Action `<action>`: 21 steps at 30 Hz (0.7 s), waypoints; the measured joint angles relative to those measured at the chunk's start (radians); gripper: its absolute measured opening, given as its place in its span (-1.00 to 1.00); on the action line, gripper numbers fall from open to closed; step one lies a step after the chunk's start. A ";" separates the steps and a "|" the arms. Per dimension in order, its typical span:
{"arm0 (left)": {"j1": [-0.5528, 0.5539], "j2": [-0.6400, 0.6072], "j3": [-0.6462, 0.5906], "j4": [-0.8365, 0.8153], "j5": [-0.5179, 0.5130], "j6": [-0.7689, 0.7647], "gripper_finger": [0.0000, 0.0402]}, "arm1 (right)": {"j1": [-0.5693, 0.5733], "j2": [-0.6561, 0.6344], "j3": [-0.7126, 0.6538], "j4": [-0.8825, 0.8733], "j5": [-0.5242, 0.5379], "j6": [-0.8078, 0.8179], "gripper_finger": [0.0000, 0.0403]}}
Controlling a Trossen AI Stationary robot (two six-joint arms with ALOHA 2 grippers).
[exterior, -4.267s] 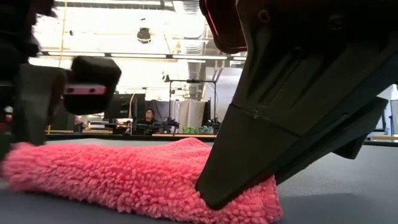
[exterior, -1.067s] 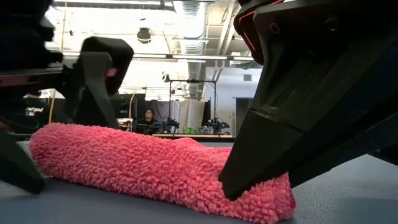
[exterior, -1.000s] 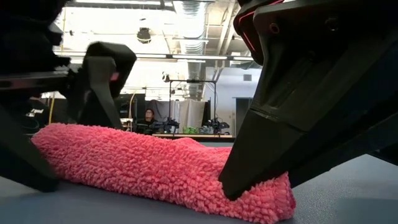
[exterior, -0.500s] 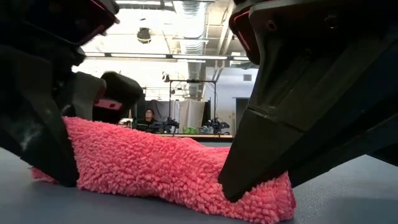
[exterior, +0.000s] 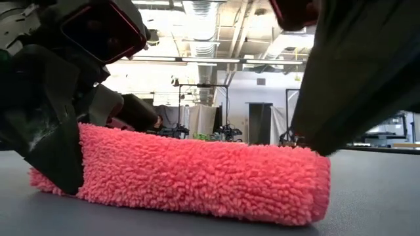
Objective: Roll towel into tight, uniform cylinder
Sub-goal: Roll the red towel
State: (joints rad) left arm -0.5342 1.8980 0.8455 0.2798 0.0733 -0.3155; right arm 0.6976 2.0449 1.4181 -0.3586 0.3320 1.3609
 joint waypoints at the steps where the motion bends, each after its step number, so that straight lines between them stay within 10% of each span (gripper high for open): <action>1: 0.003 0.000 0.000 0.000 0.010 -0.010 -1.00 | 0.002 -0.007 0.000 -0.004 0.001 -0.006 -0.44; 21: 0.112 -0.001 0.003 -0.043 0.243 -0.329 -1.00 | 0.064 0.021 0.003 0.267 0.271 -0.603 -0.44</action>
State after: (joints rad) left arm -0.4226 1.8969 0.8482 0.2364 0.3164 -0.6446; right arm 0.7616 2.0663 1.4216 -0.0920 0.6033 0.7581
